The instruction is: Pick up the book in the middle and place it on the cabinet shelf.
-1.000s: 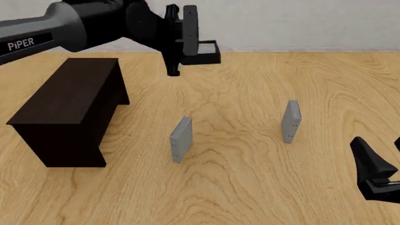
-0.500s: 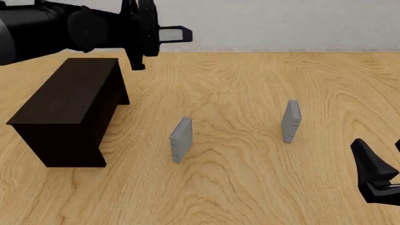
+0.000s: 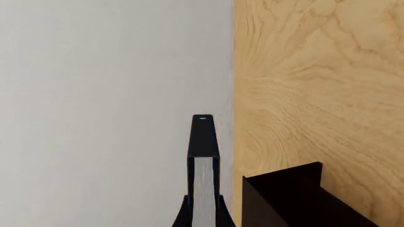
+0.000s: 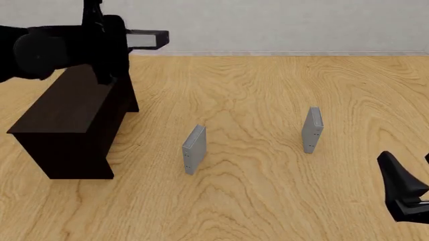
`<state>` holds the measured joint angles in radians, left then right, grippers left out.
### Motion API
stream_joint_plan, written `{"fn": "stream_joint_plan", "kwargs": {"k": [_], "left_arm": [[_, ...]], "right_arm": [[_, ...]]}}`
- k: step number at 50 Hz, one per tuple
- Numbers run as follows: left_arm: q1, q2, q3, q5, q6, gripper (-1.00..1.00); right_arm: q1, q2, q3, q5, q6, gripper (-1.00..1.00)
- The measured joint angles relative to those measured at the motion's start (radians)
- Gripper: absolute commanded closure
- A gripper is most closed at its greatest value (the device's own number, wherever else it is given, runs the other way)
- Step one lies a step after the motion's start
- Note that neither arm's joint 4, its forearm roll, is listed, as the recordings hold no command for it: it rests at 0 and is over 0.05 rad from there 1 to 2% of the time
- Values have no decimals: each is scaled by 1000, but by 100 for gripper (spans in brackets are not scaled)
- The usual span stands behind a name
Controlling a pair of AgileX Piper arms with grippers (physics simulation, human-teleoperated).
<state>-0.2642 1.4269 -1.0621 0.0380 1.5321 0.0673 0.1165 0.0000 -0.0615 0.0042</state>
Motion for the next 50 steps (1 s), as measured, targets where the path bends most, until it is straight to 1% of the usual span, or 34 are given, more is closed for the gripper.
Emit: {"fn": "stream_joint_plan", "kwargs": {"k": [3,7,12,14,20,28,38,46,50], "left_arm": [[20,-17,13,0,5,100],[40,-38,13,16,-8,100],[61,-62,13,40,-22,100],[70,-72,14,51,-26,100],[108,-101,31,74,-27,100],[165,-118,56,81,-35,100],[233,-108,81,71,-54,100],[272,-92,111,49,-64,100],[283,-84,128,36,-69,100]], "right_arm": [[1,-28,0,27,1,-100],[1,-54,0,53,0,-100],[3,-64,0,64,-1,-100],[3,-50,0,50,-2,-100],[5,47,0,-47,-5,-100],[6,113,0,-113,-7,-100],[6,208,0,-209,-8,-100],[6,242,0,-243,-9,-100],[6,212,0,-212,-10,-100]]}}
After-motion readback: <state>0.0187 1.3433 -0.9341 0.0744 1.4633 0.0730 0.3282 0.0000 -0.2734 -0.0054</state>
